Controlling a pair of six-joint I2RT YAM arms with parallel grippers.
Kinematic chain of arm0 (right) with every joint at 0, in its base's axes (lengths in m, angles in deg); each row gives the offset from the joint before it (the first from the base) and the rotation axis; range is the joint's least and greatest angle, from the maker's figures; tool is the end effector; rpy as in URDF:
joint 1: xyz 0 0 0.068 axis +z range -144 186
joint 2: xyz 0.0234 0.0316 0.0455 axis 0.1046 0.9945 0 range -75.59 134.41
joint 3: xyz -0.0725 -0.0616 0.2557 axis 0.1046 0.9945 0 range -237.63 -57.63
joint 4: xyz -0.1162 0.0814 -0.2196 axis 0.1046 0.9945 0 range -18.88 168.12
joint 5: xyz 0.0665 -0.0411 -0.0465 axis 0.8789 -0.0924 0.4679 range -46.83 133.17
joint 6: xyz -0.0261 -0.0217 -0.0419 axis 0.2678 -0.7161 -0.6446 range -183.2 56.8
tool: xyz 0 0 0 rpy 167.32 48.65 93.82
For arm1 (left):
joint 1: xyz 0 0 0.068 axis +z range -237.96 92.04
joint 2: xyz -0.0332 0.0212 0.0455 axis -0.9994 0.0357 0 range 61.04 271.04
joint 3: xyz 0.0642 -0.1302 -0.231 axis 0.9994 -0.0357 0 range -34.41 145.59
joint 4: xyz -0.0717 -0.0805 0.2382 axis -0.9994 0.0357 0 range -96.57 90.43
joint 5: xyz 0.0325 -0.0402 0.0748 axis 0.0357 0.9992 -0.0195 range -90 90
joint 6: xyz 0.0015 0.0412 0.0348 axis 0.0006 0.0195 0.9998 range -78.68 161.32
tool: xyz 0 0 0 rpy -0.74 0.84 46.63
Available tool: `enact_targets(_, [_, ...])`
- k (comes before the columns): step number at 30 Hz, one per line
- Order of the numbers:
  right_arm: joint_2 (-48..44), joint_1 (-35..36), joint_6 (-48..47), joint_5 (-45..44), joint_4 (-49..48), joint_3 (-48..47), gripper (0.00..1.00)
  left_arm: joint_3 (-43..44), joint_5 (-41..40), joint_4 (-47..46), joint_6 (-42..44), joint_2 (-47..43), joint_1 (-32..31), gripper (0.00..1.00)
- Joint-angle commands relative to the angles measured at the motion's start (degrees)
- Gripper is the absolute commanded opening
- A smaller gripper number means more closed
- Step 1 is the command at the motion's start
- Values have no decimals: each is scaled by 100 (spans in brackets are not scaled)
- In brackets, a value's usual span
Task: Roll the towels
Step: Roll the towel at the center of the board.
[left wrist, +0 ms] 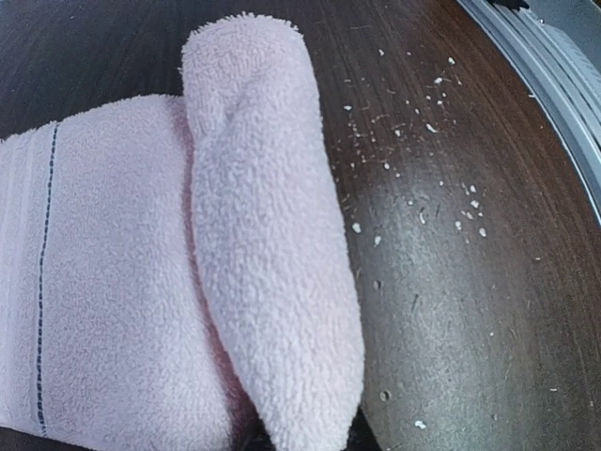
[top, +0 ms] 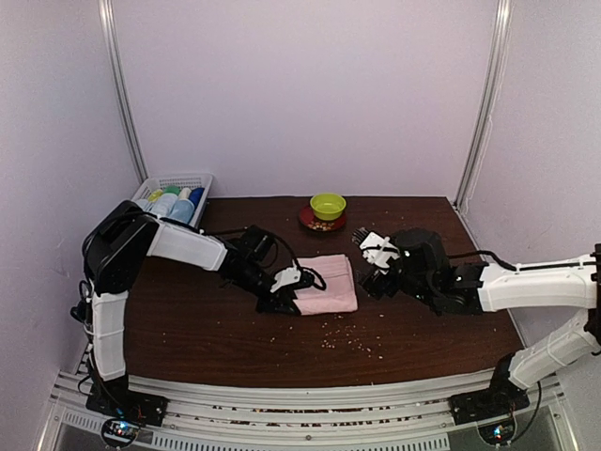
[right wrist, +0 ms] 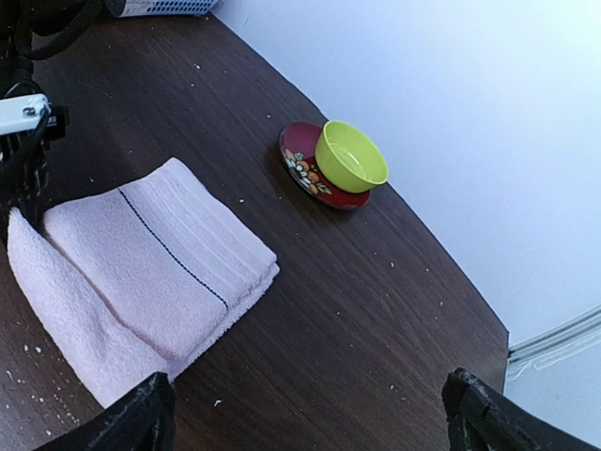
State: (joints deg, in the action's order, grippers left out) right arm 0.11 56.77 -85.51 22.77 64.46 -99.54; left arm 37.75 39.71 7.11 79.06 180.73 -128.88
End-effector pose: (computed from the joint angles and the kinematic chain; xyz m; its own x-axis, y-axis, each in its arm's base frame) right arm 0.1914 0.2147 0.2339 -0.0657 -0.6430 -0.7630 -0.5997 0.6366 -0.4849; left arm 0.2943 -0.2853 0.1138 -0.0728 0.6865 -0.7235 0.9877 -0.0511 -0.1479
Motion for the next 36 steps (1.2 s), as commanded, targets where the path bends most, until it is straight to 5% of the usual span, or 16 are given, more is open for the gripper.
enact_targets(1, [-568,26,-211,280,-1817,935,100,33,45,836,-195,494,35,0])
enact_targets(9, [-326,437,-1701,1283,-1339,1205,97,612,160,1309,-337,952,164,0])
enact_targets(17, [1056,829,-2559,759,-1584,898,88,1056,168,1755,-346,1174,280,0])
enact_targets(27, [2381,838,-3191,160,-2195,376,58,1378,310,2078,-285,1364,396,0])
enact_targets(36, [3090,785,-3336,-44,-2321,-62,46,1476,380,2174,-258,1425,462,0])
